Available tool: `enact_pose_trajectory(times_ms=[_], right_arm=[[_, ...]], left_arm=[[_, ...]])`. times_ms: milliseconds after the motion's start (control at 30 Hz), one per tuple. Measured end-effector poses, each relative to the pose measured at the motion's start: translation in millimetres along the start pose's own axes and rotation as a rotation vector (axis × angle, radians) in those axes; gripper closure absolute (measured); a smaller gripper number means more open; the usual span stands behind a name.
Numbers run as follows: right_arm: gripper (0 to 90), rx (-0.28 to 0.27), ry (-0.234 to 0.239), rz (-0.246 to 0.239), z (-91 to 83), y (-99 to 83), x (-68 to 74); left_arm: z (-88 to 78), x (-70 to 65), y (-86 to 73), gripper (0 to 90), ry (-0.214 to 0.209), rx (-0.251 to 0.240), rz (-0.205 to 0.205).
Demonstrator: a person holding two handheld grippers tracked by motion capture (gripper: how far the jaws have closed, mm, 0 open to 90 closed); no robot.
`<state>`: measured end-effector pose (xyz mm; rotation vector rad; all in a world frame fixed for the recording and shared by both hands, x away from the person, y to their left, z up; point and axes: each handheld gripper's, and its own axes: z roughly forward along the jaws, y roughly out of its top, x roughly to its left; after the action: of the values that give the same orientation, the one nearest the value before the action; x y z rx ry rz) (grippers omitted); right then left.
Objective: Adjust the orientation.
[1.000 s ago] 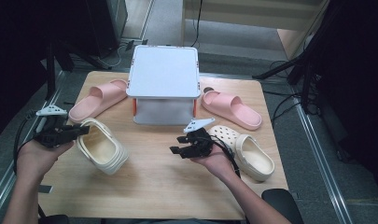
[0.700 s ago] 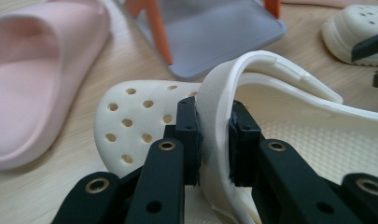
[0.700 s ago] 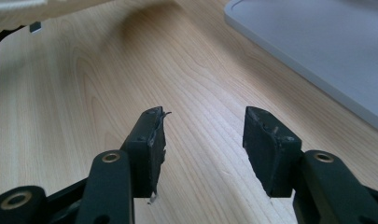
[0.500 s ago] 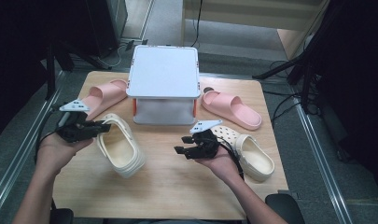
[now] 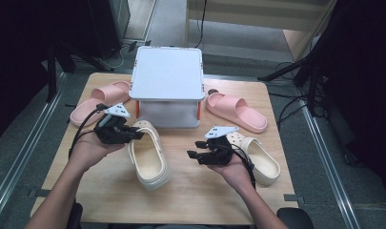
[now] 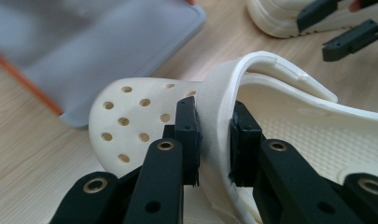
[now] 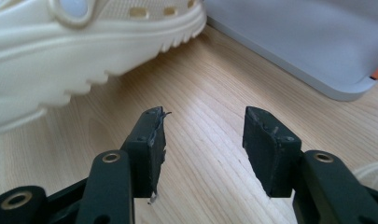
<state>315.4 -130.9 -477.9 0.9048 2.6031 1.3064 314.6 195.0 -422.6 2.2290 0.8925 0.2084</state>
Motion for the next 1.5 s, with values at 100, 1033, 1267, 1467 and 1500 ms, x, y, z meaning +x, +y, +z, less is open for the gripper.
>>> enact_pose_trajectory(times_ms=[100, 1033, 1267, 1467, 1500], right_arm=[[49.4, -0.001, -0.011, 0.010, -3.2, -3.3, -0.4], [49.4, 0.010, 0.005, 0.010, -1.7, -7.0, 3.9], [49.2, -0.006, 0.006, 0.008, -5.6, -7.4, 5.9], [49.2, -0.020, 0.017, 0.006, -9.7, -9.6, 11.7], [49.2, -0.022, 0.017, 0.005, -9.6, -10.1, 12.9]], left_arm=[[12.2, -11.3, 5.8, 77.0, -0.036, 0.017, 0.050], [47.8, -34.0, -2.1, 62.4, -0.147, 0.093, 0.070], [36.0, -31.7, -1.0, 50.6, -0.141, 0.068, 0.032], [23.4, -22.5, -5.3, 56.5, -0.105, 0.025, 0.002], [21.7, -20.3, -6.9, 61.5, -0.096, 0.018, -0.003]])
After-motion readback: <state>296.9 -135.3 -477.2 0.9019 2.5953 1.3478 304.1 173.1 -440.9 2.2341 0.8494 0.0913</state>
